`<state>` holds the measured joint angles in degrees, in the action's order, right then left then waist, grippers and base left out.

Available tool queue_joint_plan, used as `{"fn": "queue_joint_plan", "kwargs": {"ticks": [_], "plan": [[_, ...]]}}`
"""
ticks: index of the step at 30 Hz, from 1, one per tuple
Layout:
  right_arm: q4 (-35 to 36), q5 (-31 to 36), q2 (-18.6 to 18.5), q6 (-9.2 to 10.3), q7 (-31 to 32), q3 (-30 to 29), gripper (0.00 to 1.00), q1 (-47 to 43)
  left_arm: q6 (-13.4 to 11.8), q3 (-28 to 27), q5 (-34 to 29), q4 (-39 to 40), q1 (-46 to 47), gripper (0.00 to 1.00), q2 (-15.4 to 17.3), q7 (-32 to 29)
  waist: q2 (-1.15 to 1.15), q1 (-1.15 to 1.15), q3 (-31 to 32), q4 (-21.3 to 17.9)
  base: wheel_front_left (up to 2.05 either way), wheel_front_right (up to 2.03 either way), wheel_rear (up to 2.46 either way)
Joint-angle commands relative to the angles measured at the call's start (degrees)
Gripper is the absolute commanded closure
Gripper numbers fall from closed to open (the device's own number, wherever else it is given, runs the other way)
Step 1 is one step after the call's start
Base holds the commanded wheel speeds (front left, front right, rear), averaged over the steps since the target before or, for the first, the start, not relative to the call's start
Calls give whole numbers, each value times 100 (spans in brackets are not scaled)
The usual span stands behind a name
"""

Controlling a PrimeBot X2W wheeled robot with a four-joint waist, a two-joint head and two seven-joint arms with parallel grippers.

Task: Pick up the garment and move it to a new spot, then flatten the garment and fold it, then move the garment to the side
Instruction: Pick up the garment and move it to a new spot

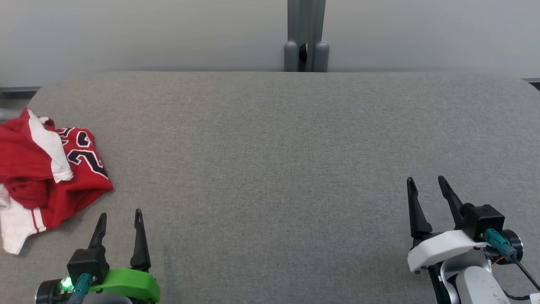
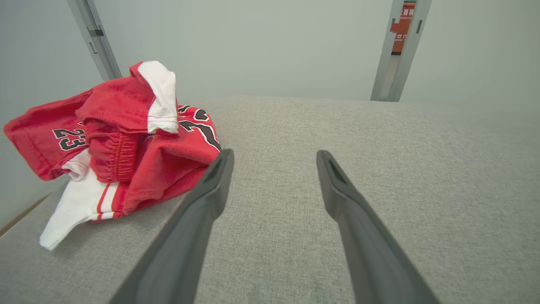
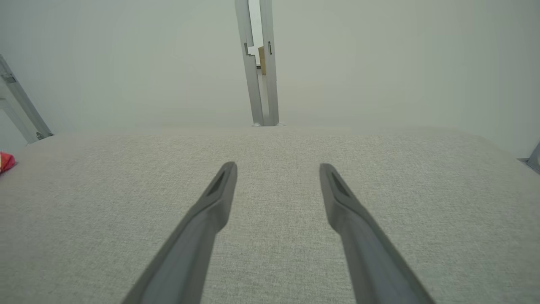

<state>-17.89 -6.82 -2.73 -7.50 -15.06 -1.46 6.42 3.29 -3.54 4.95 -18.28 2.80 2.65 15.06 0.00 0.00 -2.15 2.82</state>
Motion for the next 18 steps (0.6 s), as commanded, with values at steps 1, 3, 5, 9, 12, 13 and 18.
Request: {"fn": "queue_joint_plan", "kwargs": {"ticks": [1,3,5,9,12,13,18], "plan": [[-14,39,-25,2,-18,56,0,66,-32,-37,50,2,74,0,41,18,0,0,-67,355,0,0,0],[-13,22,-24,2,-18,133,0,105,-47,-44,57,-15,94,0,38,13,0,0,-102,633,0,0,0],[-29,32,-25,2,-17,215,0,121,-47,-55,67,-33,100,0,41,13,0,0,-138,936,0,0,0],[-104,-5,-26,2,-18,483,0,171,-103,-124,110,-55,28,0,37,13,0,0,-159,1556,0,0,0],[-168,-52,-26,2,-18,686,0,184,-133,-180,126,-46,-63,0,38,12,0,0,-153,1984,0,0,0],[-189,-68,-26,2,-18,762,0,200,-143,-220,126,-38,-93,0,36,13,0,0,-152,2125,0,0,0],[-308,-174,-27,2,-17,1102,0,211,-213,-436,183,-22,-205,0,35,13,0,0,-116,2689,0,0,0]]}}
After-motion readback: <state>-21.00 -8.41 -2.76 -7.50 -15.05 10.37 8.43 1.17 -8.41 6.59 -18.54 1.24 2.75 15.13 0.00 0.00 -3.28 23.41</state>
